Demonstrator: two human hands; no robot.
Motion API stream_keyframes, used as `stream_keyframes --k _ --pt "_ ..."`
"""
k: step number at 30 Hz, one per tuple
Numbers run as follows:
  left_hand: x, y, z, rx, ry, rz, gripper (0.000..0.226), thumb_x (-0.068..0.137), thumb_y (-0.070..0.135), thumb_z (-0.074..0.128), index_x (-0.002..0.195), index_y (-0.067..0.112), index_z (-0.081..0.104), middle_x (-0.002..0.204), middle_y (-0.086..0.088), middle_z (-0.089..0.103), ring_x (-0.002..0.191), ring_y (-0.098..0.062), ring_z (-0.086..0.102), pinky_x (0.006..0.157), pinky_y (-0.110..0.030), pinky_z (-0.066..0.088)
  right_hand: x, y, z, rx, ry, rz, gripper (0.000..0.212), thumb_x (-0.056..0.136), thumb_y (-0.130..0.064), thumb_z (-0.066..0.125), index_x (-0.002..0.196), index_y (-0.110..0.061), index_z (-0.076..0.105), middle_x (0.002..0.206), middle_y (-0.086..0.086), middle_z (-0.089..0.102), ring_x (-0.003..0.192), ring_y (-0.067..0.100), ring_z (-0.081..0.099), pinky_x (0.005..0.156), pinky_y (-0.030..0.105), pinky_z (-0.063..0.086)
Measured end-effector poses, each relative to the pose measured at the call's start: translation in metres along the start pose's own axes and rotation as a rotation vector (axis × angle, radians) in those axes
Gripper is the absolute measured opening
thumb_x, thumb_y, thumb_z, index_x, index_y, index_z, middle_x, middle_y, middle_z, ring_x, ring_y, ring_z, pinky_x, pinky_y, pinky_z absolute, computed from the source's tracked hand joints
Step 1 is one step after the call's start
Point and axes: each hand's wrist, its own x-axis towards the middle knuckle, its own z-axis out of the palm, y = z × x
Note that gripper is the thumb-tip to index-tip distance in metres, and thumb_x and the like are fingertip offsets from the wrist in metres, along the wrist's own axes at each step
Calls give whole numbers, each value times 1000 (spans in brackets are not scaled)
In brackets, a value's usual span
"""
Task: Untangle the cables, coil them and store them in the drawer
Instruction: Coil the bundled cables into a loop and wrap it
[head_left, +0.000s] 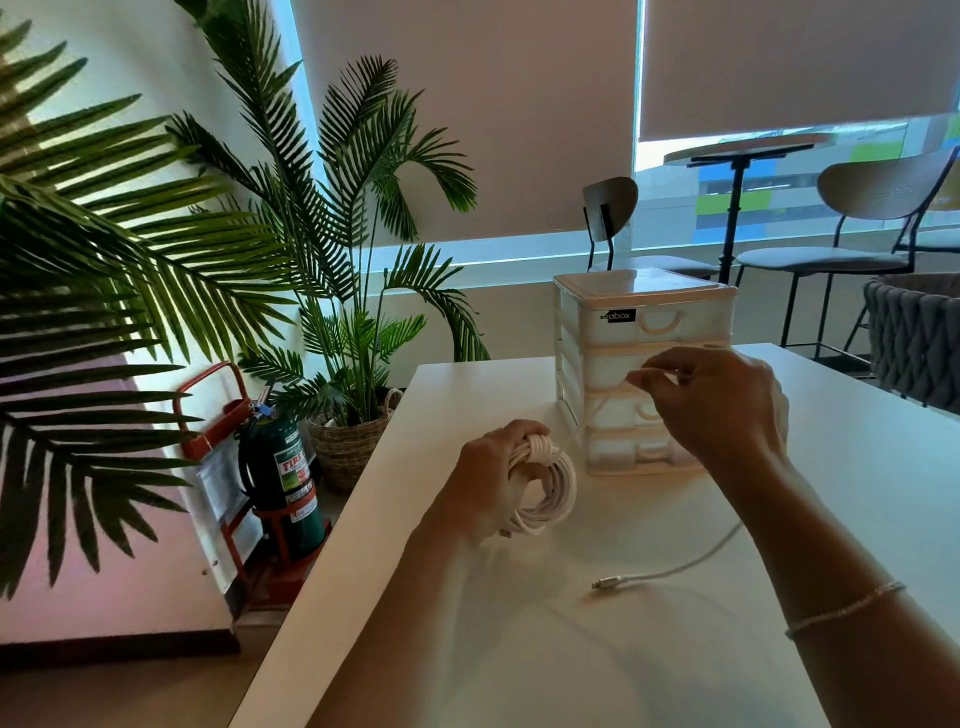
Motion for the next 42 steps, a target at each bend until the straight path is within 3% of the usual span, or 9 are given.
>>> stream_keyframes --k 6,11,16,26,31,34,37,39,42 --pt "-2 19 0 -232 -189 -65 33 78 6 70 108 20 63 85 7 63 65 4 54 70 -12 45 10 3 10 14 52 72 21 79 -40 68 93 -25 74 104 1 71 97 24 63 82 34 47" --pt "-4 30 -1 -547 -305 -109 33 81 4 67 95 33 59 84 6 63 69 -9 57 68 -22 50 5 7 21 41 -16 168 27 80 -42 67 98 -23 73 106 1 71 99 22 63 81 31 46" --pt "-8 37 -2 -737 -349 -113 29 84 -4 59 97 21 56 82 0 61 62 -4 57 65 -19 50 -4 7 29 -6 -136 189 20 84 -41 63 95 -27 73 102 0 71 78 13 52 61 23 37" --pt "-8 34 4 -709 -196 -110 30 85 0 60 99 26 57 84 1 60 67 -4 57 69 -19 50 -11 17 39 -194 -557 274 16 81 -32 62 82 -21 74 87 2 71 77 17 62 69 30 54" --pt "-5 30 5 -640 -177 -118 32 84 5 63 96 34 58 90 3 60 81 -11 58 83 -32 52 -18 19 36 -20 -790 346 25 84 -12 57 62 -15 66 53 3 54 44 10 43 41 18 37" --pt "-4 27 7 -618 -139 -157 29 84 10 64 93 37 59 82 12 62 75 -10 59 84 -39 54 -22 24 38 52 -791 323 15 84 -13 58 78 -15 72 61 1 59 55 12 50 53 21 41" --pt "-2 21 8 -405 -38 -171 25 84 10 65 103 26 58 87 4 63 77 -14 60 80 -28 54 -19 24 37 102 -502 181 18 84 -22 64 100 -16 71 93 -5 64 91 14 59 79 25 43" --pt "-1 19 9 -280 5 -212 27 86 15 63 111 20 56 93 2 62 82 -15 58 67 -8 45 -19 15 32 171 -332 71 5 82 -28 66 87 -26 68 103 -4 63 97 14 56 86 31 43" --pt "0 17 11 -299 103 -343 31 87 21 62 117 22 54 105 -4 65 92 -22 62 73 -18 48 -28 1 32 100 -410 -155 3 77 -32 70 79 -31 70 100 -12 57 103 12 47 95 35 40"
